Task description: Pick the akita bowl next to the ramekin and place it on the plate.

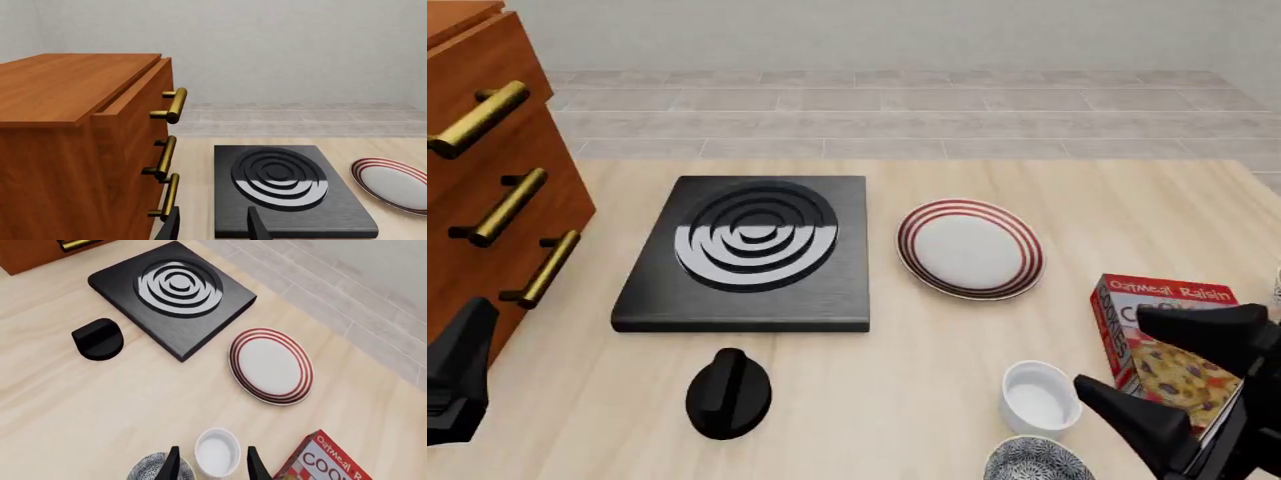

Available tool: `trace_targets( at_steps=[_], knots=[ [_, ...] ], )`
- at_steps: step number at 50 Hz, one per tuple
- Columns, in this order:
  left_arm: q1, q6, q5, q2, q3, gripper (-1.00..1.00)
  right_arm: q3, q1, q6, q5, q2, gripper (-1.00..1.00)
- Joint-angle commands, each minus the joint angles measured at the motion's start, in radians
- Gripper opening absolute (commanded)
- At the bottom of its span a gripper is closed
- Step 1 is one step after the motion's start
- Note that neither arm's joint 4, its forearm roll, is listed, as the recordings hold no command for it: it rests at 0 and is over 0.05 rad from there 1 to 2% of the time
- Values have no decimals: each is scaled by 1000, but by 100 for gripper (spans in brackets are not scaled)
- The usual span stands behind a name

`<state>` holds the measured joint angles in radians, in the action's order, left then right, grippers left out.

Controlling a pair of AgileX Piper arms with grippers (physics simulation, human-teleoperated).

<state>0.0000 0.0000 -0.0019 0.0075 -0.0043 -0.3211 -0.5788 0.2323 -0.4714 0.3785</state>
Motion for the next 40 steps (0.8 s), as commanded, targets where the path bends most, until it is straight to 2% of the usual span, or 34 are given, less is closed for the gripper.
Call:
trace_targets(
  at_steps=[1, 6, 7, 9, 14, 26, 37, 40],
  knots=[
    [0, 0, 0, 0, 0, 100, 0, -27, -17, -17, 29, 100],
    [0, 0, 0, 0, 0, 100, 4, -51, -39, -17, 51, 100],
    [0, 0, 0, 0, 0, 100, 12, -56, -23, -13, 55, 100],
    [0, 0, 0, 0, 0, 100, 14, -60, -36, -11, 72, 100],
    [0, 0, 0, 0, 0, 100, 15, -73, -21, -19, 77, 100],
    [0, 0, 0, 0, 0, 100, -3, -94, -29, -24, 118, 100],
    [0, 0, 0, 0, 0, 100, -2, -92, -1, -17, 154, 100],
    [0, 0, 0, 0, 0, 100, -9, -98, -8, -21, 163, 100]
  ],
)
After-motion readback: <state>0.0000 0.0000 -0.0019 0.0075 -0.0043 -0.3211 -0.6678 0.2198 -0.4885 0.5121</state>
